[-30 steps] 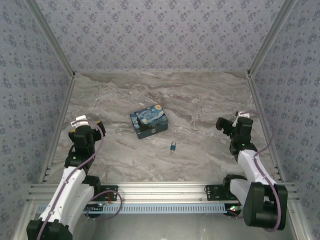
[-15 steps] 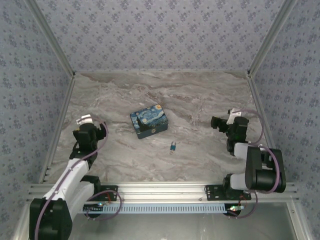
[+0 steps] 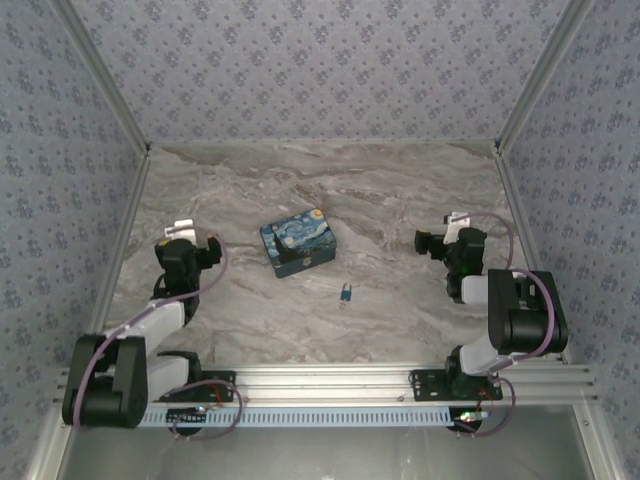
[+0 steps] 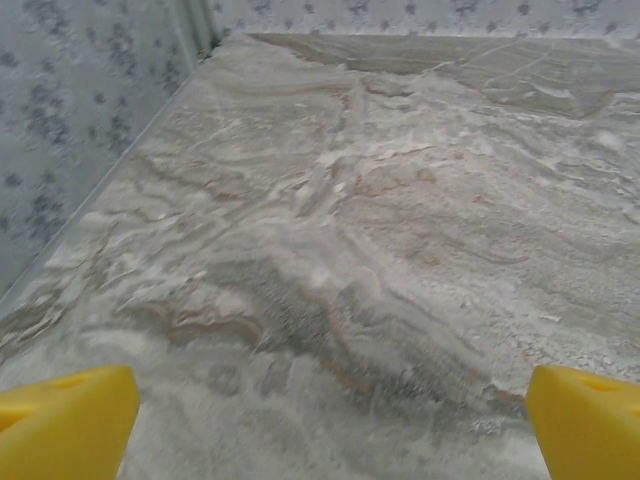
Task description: Unlock a padlock with a key
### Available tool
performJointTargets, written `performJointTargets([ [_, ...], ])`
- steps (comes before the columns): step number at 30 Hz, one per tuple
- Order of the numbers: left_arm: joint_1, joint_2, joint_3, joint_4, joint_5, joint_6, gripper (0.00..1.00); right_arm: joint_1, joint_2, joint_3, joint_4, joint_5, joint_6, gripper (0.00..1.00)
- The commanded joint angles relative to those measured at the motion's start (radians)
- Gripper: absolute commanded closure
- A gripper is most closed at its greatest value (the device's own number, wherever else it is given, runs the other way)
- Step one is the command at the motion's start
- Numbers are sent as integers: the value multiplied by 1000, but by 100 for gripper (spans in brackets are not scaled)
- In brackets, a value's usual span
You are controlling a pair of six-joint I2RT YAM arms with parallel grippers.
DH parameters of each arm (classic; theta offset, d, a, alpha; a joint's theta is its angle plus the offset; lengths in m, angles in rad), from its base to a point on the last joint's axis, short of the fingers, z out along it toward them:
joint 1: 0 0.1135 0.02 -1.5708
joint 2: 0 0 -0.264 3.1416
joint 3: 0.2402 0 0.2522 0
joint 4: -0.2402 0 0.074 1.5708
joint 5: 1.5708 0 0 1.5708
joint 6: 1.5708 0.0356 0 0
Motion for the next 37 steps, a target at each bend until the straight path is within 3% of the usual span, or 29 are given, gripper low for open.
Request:
performJointTargets([
  [1, 6, 82, -13, 267, 94, 90, 1, 4, 5, 22, 13, 30, -26, 0],
  [8, 14, 325, -48, 519, 185, 119, 1, 7, 5, 22, 13, 33, -26, 0],
  [10, 20, 370, 23, 444, 164, 107, 1, 6, 4, 22, 12, 35, -25, 0],
  [11, 43, 355, 88, 290, 170, 78, 1, 7, 5, 22, 12, 35, -27, 0],
  [12, 98, 368, 127, 240, 245, 38, 1, 7, 4, 23, 12, 36, -27, 0],
  [13, 131, 365, 121, 252, 303, 17, 1, 7, 5, 24, 12, 35, -27, 0],
  [37, 108, 365, 126, 240, 251, 27, 0, 23, 4, 26, 4, 80, -28, 0],
])
